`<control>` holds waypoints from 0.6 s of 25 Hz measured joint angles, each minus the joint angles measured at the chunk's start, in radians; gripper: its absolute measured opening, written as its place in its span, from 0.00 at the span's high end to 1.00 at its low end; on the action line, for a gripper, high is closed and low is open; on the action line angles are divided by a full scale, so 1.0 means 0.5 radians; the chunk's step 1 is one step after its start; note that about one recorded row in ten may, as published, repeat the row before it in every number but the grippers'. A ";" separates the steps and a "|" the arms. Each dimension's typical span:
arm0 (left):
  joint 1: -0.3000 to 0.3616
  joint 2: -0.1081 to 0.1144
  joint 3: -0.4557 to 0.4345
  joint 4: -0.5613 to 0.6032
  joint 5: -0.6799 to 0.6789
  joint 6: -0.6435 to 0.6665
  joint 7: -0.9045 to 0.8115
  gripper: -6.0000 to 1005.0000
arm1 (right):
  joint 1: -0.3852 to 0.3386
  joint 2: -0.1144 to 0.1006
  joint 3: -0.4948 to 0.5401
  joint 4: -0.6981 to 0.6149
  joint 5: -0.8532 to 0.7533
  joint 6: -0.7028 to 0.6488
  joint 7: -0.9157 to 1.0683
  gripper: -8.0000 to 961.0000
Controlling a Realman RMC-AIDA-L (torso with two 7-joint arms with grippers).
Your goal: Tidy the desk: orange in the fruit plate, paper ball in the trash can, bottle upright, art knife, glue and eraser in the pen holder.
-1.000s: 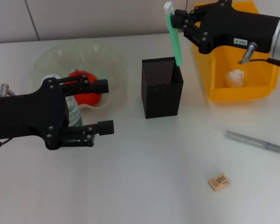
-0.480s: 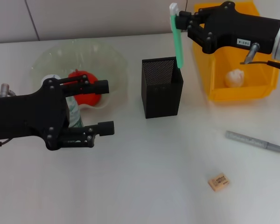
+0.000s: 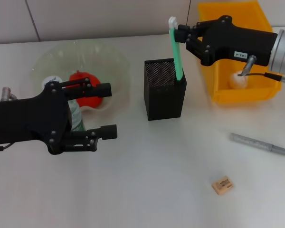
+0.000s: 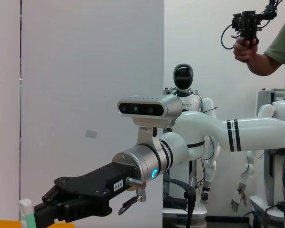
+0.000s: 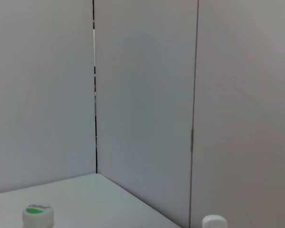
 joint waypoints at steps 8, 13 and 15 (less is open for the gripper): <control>-0.004 0.005 0.000 -0.010 0.000 -0.007 0.017 0.22 | 0.019 0.001 0.000 0.065 0.002 0.000 -0.029 0.87; -0.004 0.005 0.000 -0.009 0.000 -0.007 0.020 0.22 | 0.033 0.000 0.000 0.088 0.002 0.015 -0.029 0.86; -0.004 0.005 0.000 -0.009 0.000 -0.007 0.021 0.22 | 0.033 0.000 0.000 0.089 0.002 0.016 -0.029 0.86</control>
